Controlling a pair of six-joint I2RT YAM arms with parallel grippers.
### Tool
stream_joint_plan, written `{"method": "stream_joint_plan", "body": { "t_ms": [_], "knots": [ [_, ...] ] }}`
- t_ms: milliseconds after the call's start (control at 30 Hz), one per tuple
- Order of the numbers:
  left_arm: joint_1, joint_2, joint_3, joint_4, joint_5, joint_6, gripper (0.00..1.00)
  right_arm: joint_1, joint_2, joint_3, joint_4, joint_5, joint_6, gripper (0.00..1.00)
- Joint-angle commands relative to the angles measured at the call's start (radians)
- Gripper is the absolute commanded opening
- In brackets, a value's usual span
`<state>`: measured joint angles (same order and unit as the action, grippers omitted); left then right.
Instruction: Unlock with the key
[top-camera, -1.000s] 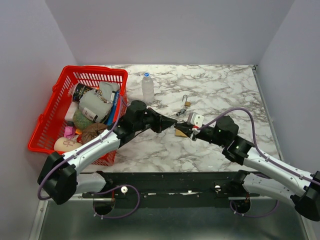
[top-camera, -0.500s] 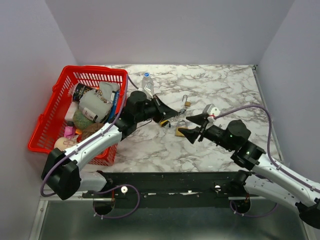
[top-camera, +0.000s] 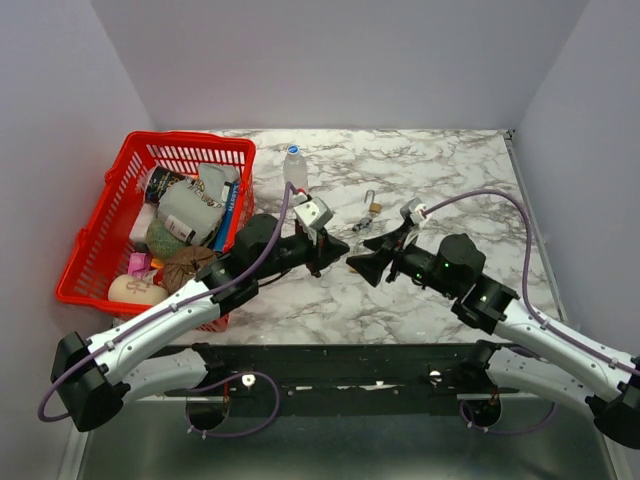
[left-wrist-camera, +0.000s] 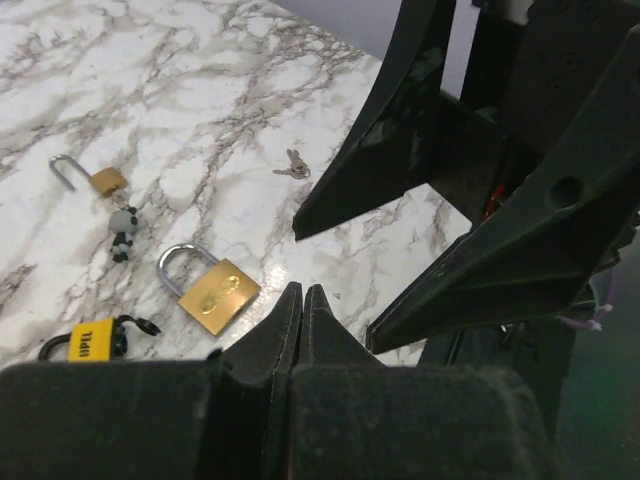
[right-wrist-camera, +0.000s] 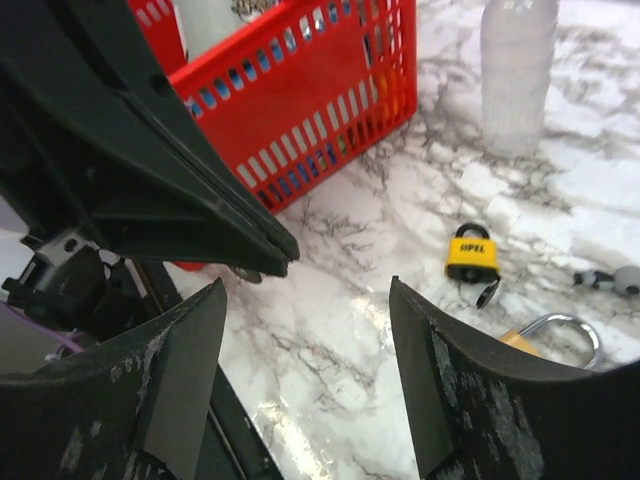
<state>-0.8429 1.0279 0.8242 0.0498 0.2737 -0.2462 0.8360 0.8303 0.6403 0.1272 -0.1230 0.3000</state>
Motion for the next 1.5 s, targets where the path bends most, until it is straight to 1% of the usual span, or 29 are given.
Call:
{"method": "stream_joint_plan", "body": {
  "t_ms": [0, 67, 233, 267, 467, 567, 600, 733, 833, 967, 1033, 1067, 1100, 1167, 1200, 1267, 1300, 1400, 1433, 1467],
  "knots": [
    [0.004, -0.048, -0.026, 0.035, -0.037, 0.134, 0.0, 0.0, 0.061, 0.013, 0.077, -0.09, 0.086, 0.75],
    [0.004, -0.057, -0.033, 0.042, -0.033, 0.13, 0.0, 0.0, 0.061, -0.001, 0.127, -0.113, 0.105, 0.75],
    [0.004, -0.075, -0.042, 0.051, -0.042, 0.107, 0.0, 0.0, 0.043, -0.027, 0.178, -0.136, 0.105, 0.77],
    [0.005, -0.075, -0.043, 0.061, -0.012, 0.099, 0.0, 0.002, 0.041, -0.034, 0.195, -0.136, 0.1, 0.78],
    [0.021, -0.069, -0.036, 0.111, 0.068, -0.007, 0.0, 0.0, 0.039, -0.091, 0.273, -0.176, 0.048, 0.79],
    [0.048, -0.058, -0.039, 0.154, 0.133, -0.074, 0.0, -0.002, 0.039, -0.111, 0.296, -0.175, 0.03, 0.79],
    [0.056, -0.054, -0.043, 0.168, 0.175, -0.09, 0.0, -0.002, 0.038, -0.114, 0.302, -0.178, 0.027, 0.79],
    [0.085, -0.02, -0.05, 0.228, 0.274, -0.16, 0.0, -0.002, 0.038, -0.126, 0.359, -0.222, -0.005, 0.79],
    [0.096, -0.003, -0.046, 0.249, 0.314, -0.188, 0.0, 0.0, 0.044, -0.134, 0.402, -0.24, -0.028, 0.79],
    [0.1, 0.008, -0.043, 0.251, 0.317, -0.192, 0.0, -0.002, 0.046, -0.139, 0.455, -0.276, -0.051, 0.79],
    [0.103, 0.012, -0.045, 0.249, 0.32, -0.197, 0.0, -0.002, 0.046, -0.145, 0.479, -0.287, -0.052, 0.77],
    [0.105, 0.014, -0.045, 0.254, 0.323, -0.197, 0.0, -0.002, 0.047, -0.146, 0.494, -0.288, -0.053, 0.75],
    [0.105, 0.015, -0.045, 0.255, 0.321, -0.2, 0.0, -0.002, 0.047, -0.146, 0.499, -0.29, -0.056, 0.68],
    [0.11, 0.017, -0.045, 0.257, 0.317, -0.206, 0.0, -0.002, 0.049, -0.145, 0.499, -0.296, -0.058, 0.6],
    [0.113, 0.017, -0.045, 0.255, 0.306, -0.209, 0.0, -0.002, 0.049, -0.145, 0.496, -0.297, -0.058, 0.53],
    [0.122, 0.015, -0.046, 0.255, 0.298, -0.217, 0.0, -0.002, 0.047, -0.146, 0.485, -0.306, -0.058, 0.47],
    [0.122, 0.017, -0.046, 0.255, 0.291, -0.219, 0.0, -0.002, 0.044, -0.146, 0.48, -0.31, -0.058, 0.4],
    [0.13, 0.018, -0.048, 0.254, 0.282, -0.228, 0.0, -0.002, 0.04, -0.149, 0.465, -0.319, -0.061, 0.3],
    [0.13, 0.02, -0.046, 0.252, 0.276, -0.228, 0.0, -0.002, 0.038, -0.149, 0.462, -0.32, -0.064, 0.22],
    [0.133, 0.023, -0.045, 0.246, 0.271, -0.229, 0.0, -0.002, 0.038, -0.149, 0.451, -0.32, -0.07, 0.18]
  ]
}}
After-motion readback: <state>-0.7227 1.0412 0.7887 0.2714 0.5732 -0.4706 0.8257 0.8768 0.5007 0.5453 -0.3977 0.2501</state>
